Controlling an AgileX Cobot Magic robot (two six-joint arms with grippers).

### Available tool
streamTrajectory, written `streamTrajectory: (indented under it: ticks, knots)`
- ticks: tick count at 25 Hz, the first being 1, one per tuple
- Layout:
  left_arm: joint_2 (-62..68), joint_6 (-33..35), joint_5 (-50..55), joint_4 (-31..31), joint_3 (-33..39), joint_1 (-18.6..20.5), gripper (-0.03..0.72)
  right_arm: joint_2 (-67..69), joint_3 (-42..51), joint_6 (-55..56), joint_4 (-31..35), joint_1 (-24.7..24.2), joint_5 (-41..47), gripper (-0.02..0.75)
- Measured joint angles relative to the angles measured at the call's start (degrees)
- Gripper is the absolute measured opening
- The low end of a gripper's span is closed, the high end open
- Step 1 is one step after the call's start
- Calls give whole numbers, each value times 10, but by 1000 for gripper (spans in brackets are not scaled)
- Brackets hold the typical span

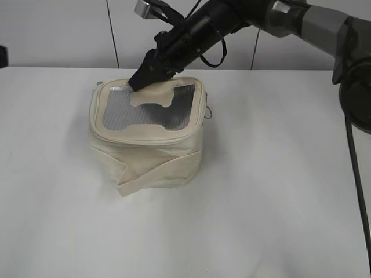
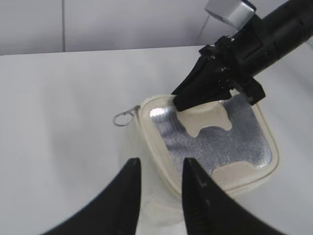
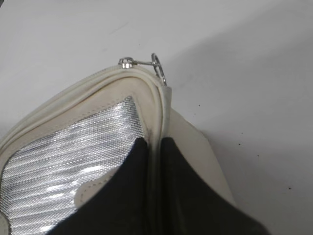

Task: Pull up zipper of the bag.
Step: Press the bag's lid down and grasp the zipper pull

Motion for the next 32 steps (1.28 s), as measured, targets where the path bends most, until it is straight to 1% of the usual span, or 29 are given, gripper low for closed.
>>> streamTrajectory:
  ticks: [2,3,5,6,8,10,12,14,17,19,22,26,29,32]
  knots:
    - [77,123,35,-116,-33,25,223,0,0,1,0,0,3,53]
    - [120,170,64,-176,-52,45,222,0,0,1,0,0,3,53]
    - [201,270,138,-276,-91,94,222,0,0,1,0,0,3,53]
    - [246,299,188,-319,-114,124,222,0,0,2,0,0,3,53]
    - [330,341,279,-375,-158,181,222,0,0,4,1,-1,4,53]
    - [420,359,336,-405,-214,217,228,0,0,5,1,-1,4,53]
    - [489,387,350,-411,-260,232,241,0,0,6,1,-1,5,53]
    - [544,447,352,-390,-300,229,251,0,0,7,1,-1,5,53]
    - [586,560,357,-336,-327,201,262,0,0,9,1,-1,6,53]
    - [597,625,357,-317,-329,179,267,0,0,10,1,-1,5,53]
    - [599,686,331,-283,-331,141,269,0,0,11,1,-1,5,53]
    - [600,711,268,-203,-332,102,269,0,0,15,1,-1,5,52]
    - [600,716,230,-188,-332,84,269,0,0,16,1,-1,5,52]
    - [600,723,204,-180,-332,75,269,0,0,16,2,-1,5,52]
